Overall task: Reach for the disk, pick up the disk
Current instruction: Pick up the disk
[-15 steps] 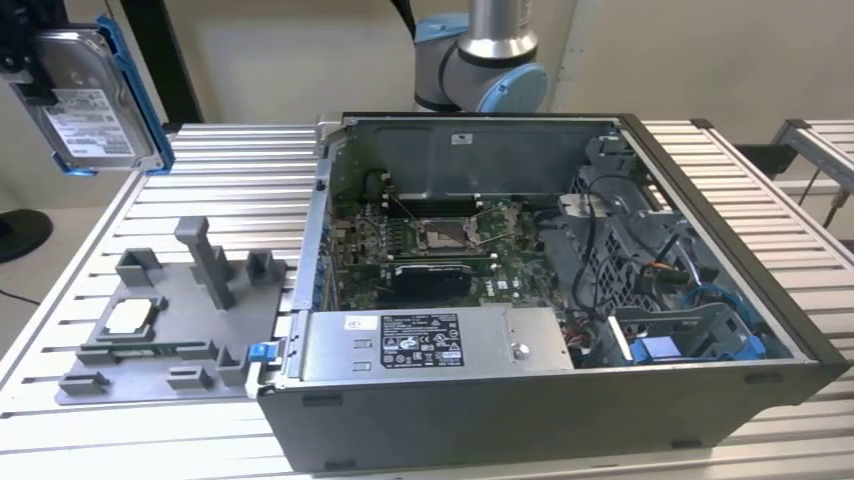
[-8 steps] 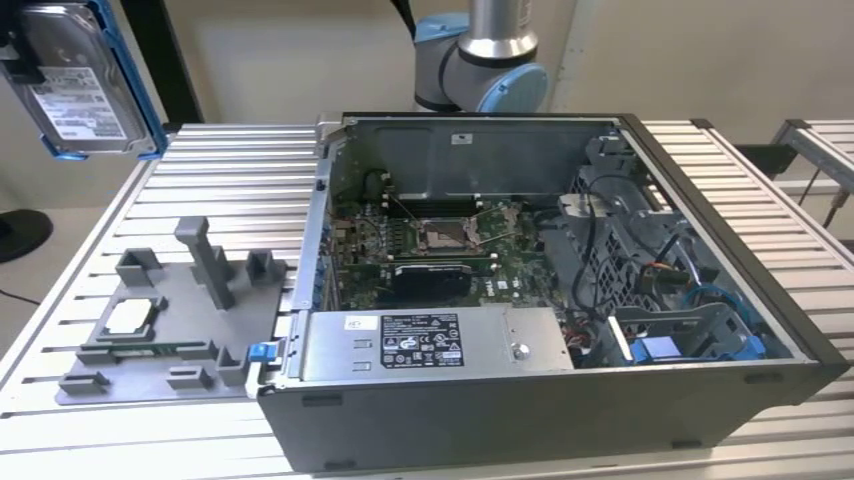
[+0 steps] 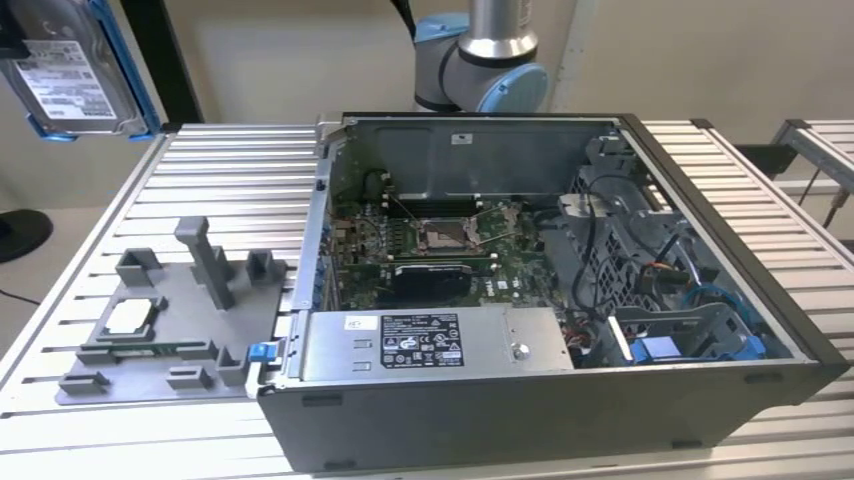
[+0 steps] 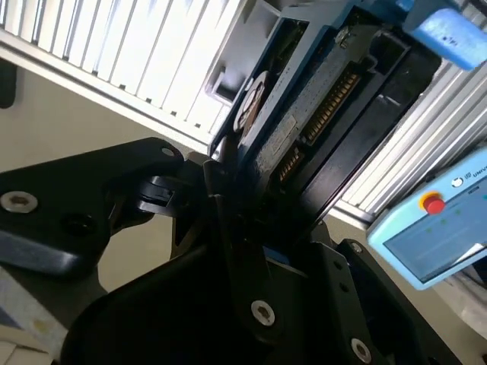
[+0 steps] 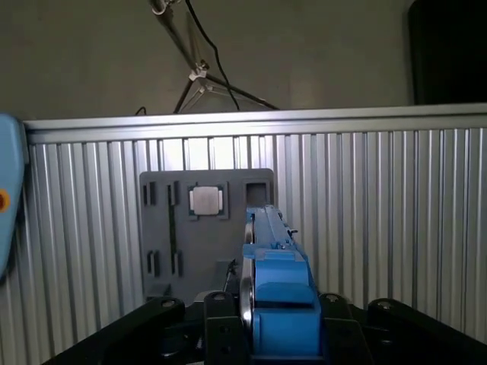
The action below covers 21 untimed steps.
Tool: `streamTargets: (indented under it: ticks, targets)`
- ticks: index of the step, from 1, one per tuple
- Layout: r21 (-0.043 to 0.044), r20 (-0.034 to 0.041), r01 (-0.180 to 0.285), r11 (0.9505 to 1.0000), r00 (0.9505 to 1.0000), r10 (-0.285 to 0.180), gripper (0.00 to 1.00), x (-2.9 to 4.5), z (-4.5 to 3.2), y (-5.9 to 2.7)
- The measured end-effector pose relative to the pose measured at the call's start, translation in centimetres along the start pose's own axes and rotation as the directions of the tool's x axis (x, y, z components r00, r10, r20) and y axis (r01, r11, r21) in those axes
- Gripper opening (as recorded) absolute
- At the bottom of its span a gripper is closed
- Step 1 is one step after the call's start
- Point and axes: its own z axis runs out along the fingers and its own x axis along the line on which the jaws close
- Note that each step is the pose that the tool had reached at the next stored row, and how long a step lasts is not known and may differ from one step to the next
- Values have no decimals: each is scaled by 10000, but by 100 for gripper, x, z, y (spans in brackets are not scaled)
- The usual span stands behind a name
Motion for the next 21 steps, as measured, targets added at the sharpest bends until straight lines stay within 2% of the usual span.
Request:
streamTargets:
  ticks: [6, 13, 18, 21]
  targets:
    - [0, 1, 3, 10000, 10000, -3, 0, -1, -153, 0]
    - [0, 1, 8, 10000, 10000, -8, 0, -2, -278, -1]
    - [-2, 62, 8, 10000, 10000, -8, 0, -2, -286, -2]
    - [-3, 62, 9, 10000, 10000, -9, 0, -4, -285, -55]
